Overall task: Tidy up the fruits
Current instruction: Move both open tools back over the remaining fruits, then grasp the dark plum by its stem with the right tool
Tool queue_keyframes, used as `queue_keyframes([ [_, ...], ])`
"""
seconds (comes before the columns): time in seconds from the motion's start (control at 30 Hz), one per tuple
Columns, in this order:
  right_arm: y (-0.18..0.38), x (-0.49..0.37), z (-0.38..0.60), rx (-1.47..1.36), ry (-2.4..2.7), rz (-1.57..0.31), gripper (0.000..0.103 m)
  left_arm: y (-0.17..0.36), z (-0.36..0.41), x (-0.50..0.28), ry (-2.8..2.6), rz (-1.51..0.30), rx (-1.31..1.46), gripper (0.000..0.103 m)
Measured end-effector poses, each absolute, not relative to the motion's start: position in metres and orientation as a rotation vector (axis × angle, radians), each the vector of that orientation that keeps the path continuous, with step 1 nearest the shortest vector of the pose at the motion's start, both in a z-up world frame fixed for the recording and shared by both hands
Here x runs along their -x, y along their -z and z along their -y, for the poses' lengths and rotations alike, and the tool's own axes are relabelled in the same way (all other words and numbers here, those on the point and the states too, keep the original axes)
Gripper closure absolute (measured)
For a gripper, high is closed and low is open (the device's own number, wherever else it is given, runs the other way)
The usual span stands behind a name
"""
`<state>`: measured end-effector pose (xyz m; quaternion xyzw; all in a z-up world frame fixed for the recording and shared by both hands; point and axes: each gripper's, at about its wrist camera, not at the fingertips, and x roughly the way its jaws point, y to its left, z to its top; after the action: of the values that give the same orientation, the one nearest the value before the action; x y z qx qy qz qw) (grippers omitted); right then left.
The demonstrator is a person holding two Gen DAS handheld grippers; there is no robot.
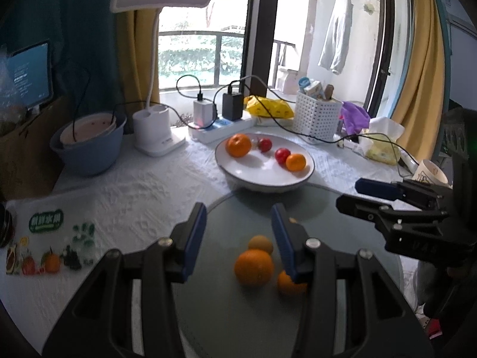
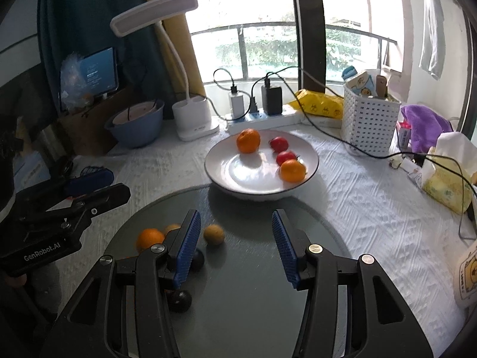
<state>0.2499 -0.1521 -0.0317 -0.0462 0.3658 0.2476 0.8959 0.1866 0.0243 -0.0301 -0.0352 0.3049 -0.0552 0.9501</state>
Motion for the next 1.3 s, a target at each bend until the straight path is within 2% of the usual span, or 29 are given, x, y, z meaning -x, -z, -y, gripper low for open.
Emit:
queue_keyframes([
  [1.03,0.087,-0.198,0.114,0.203,-0.568,-0.927,0.05,0.083,-0.038,-0.154,0.134,-0.716,0.156,0.056],
  [1.07,0.089,-0.197,0.112,0.213,-0.571,-0.93,0.051,0.083,-0.038,-0.153,0.134,-0.716,0.156,0.056],
  [1.13,0.093,-0.197,0.109,0.233,-0.573,-0.939,0.067,0.083,-0.037,-0.153,0.132,-0.715,0.151,0.056],
  [1.23,0.092,-0.197,0.111,0.232,-0.58,-0.933,0.072,0.083,-0.034,-0.153,0.131,-0.717,0.143,0.056],
  [1.3,0.092,-0.197,0.112,0.232,-0.586,-0.927,0.073,0.083,-0.031,-0.154,0.133,-0.72,0.137,0.056],
])
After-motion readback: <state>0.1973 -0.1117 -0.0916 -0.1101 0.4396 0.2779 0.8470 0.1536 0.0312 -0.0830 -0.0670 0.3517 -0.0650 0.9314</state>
